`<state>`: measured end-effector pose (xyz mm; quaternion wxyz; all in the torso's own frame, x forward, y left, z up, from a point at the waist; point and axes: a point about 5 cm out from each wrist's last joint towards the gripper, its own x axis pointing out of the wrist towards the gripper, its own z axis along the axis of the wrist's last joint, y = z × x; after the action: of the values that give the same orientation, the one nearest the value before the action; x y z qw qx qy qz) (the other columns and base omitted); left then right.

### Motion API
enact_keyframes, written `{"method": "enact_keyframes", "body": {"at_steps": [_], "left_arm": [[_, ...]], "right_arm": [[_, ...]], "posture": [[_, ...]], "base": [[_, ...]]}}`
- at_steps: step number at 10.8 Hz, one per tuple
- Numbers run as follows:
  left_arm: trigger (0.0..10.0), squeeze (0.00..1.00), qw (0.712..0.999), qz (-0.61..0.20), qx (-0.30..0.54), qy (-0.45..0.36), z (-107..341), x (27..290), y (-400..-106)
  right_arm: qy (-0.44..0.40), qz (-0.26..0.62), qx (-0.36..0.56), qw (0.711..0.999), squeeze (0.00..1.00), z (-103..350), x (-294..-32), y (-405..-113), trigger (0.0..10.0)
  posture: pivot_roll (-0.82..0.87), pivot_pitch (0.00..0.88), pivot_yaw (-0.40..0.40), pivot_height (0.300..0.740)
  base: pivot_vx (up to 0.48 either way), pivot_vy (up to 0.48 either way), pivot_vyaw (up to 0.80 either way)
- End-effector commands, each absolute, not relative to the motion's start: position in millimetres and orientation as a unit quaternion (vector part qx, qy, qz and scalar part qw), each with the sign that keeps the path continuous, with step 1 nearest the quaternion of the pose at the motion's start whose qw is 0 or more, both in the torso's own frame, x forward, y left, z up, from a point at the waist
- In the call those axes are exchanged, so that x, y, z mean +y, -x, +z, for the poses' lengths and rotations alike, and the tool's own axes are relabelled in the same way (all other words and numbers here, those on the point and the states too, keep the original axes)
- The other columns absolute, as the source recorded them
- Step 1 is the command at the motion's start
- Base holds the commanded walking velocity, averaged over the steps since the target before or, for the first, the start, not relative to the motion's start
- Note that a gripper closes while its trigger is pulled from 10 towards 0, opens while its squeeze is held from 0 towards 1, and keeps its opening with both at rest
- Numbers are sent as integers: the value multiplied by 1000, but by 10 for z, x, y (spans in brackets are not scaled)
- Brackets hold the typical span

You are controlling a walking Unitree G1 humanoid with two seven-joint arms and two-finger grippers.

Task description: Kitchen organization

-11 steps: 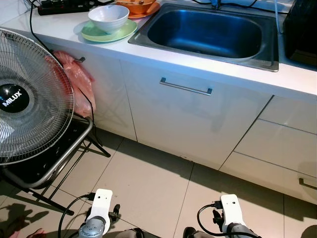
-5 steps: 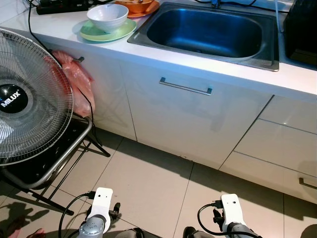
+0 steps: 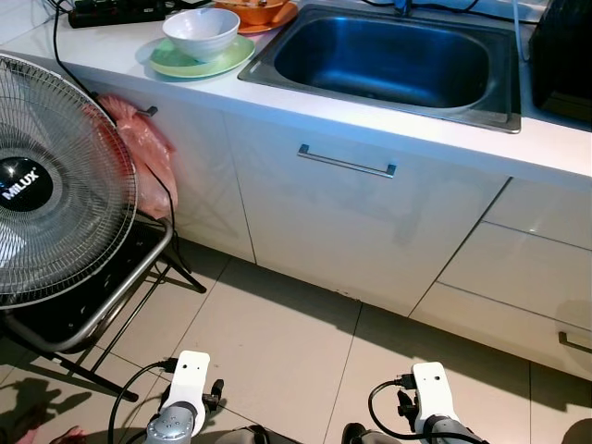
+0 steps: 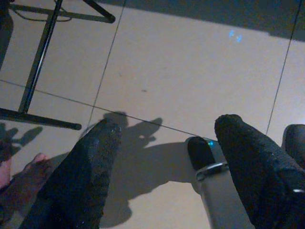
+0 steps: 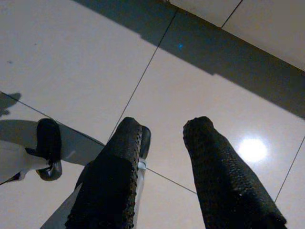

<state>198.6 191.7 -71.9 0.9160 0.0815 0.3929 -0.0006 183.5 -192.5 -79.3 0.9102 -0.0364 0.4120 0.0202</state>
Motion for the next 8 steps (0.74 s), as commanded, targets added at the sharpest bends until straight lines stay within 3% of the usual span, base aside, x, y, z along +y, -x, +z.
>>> {"method": "enact_keyframes", "body": {"at_steps": [1, 5, 8], "left_arm": [[10000, 0, 910, 3, 405, -86, -755, 1945, -1918], [10000, 0, 911, 9, 405, -77, -759, 1937, -1910], [10000, 0, 911, 15, 407, -68, -766, 1932, -1901]], "right_arm": [[33, 19, 421, 906, 0, -823, -1923, -1774, 10000], [-82, -107, 409, 903, 0, -785, -2162, -1797, 10000], [-85, -112, 410, 901, 0, -788, -2192, -1780, 10000]], "posture": [[-54, 106, 51, 740], [-54, 96, 49, 740], [-53, 115, 46, 740]], "base": [[0, 0, 0], [0, 0, 0], [0, 0, 0]]}}
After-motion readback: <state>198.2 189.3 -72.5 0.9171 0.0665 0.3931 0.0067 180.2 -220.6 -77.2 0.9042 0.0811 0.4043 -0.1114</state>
